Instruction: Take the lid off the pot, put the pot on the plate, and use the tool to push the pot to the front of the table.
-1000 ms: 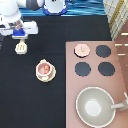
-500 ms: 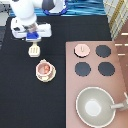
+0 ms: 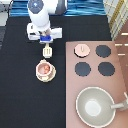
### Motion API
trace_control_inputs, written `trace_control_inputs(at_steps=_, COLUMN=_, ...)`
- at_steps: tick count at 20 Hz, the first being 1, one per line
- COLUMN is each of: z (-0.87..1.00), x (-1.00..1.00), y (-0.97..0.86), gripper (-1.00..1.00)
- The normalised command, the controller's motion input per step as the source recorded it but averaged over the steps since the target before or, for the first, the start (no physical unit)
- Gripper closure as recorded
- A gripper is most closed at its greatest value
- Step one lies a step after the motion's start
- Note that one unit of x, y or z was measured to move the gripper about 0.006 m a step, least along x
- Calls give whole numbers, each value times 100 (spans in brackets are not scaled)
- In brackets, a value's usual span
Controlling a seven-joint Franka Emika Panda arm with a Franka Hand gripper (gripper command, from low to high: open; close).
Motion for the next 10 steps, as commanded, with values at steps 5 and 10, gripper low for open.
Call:
trace_control_inputs(at_steps=5, z=-46, x=9, y=7, gripper=100)
trace_control_inputs(at_steps=10, z=-13, x=100, y=18, gripper=100)
